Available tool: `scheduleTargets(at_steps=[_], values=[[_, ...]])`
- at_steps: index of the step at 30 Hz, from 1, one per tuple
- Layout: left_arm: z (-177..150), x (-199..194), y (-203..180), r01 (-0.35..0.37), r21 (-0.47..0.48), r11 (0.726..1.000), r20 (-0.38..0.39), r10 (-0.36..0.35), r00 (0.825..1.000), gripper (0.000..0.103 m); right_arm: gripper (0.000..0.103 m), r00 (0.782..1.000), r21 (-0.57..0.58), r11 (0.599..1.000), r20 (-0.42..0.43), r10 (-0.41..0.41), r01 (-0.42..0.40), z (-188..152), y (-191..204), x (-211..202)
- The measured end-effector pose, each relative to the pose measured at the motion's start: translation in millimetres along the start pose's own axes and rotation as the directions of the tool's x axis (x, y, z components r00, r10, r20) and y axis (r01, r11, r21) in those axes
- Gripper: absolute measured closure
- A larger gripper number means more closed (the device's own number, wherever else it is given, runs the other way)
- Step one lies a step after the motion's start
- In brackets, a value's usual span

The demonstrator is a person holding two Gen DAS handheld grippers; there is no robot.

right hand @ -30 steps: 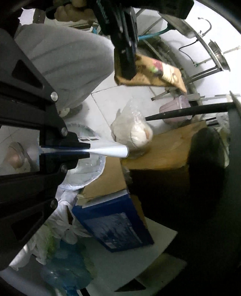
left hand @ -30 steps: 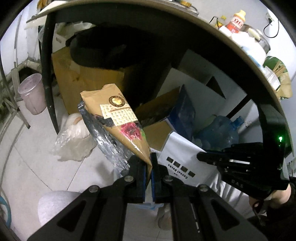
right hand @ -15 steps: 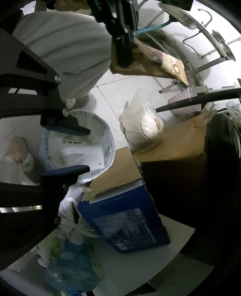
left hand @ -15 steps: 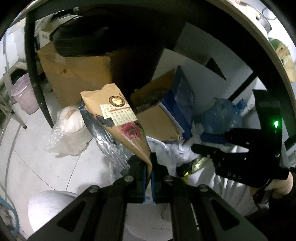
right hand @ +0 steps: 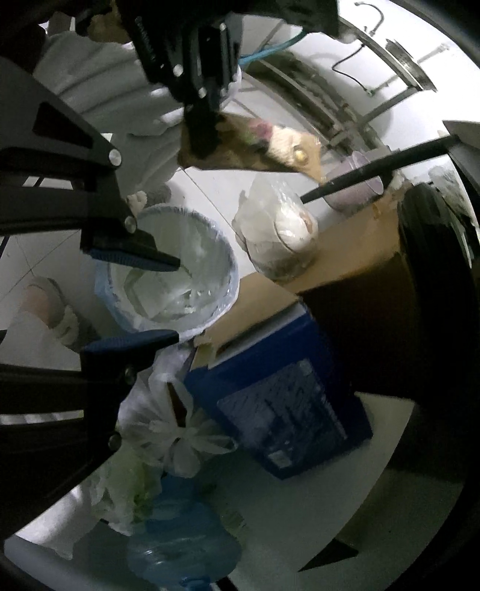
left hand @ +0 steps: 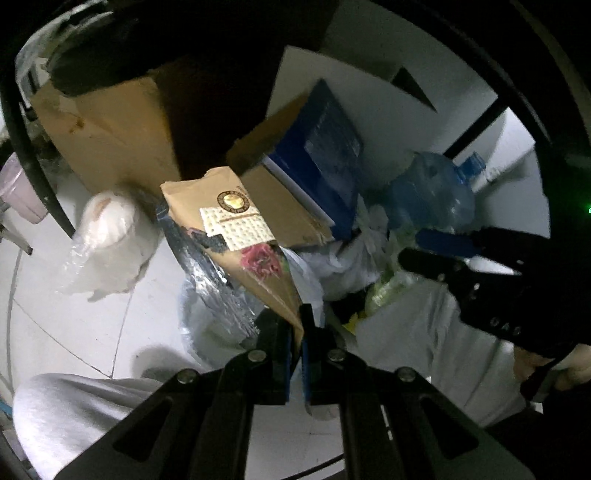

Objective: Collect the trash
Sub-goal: 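Open the left gripper over the bin while the right gripper opens too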

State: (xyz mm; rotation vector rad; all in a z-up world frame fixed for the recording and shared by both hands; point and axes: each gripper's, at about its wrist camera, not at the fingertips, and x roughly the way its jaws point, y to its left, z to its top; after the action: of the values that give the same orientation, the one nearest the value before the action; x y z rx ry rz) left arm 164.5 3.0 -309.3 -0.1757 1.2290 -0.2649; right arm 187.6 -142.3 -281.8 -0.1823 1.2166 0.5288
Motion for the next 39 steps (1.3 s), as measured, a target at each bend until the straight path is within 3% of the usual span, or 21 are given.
scheduleTargets(at_steps=[5,7,9,12,28,39], values=[[0,20,-8,0.009,-0.003,1.000,-0.063,-0.009,0.998,0.092,0.073,1.000,0.047,0.999,0.001,-0.008,0.008,-11,-21,-6],[0,27,-7,0.003,-0.023,1.000,-0.089,-0.005,0.996,0.072,0.073,1.000,0.054,0.998,0.000,-0.011,0.011,-14,-26,-8],[-1,28,-6,-0.001,-0.028,1.000,-0.086,-0.002,0.996,0.058,0.073,1.000,0.062,0.998,-0.001,-0.016,0.016,-16,-29,-11],[-1,25,-5,-0.016,-0.034,0.999,-0.076,0.013,0.997,0.048,0.073,1.000,0.068,0.997,-0.001,-0.021,0.021,-18,-32,-12],[-7,-14,0,-0.039,-0.054,0.998,0.004,0.039,0.999,0.047,0.073,0.999,0.062,0.998,0.033,-0.019,0.017,-18,-18,-29],[-13,-60,-14,-0.038,-0.021,0.999,0.111,0.040,0.993,0.047,0.073,0.995,0.031,0.999,0.093,-0.027,0.024,-22,1,-63]])
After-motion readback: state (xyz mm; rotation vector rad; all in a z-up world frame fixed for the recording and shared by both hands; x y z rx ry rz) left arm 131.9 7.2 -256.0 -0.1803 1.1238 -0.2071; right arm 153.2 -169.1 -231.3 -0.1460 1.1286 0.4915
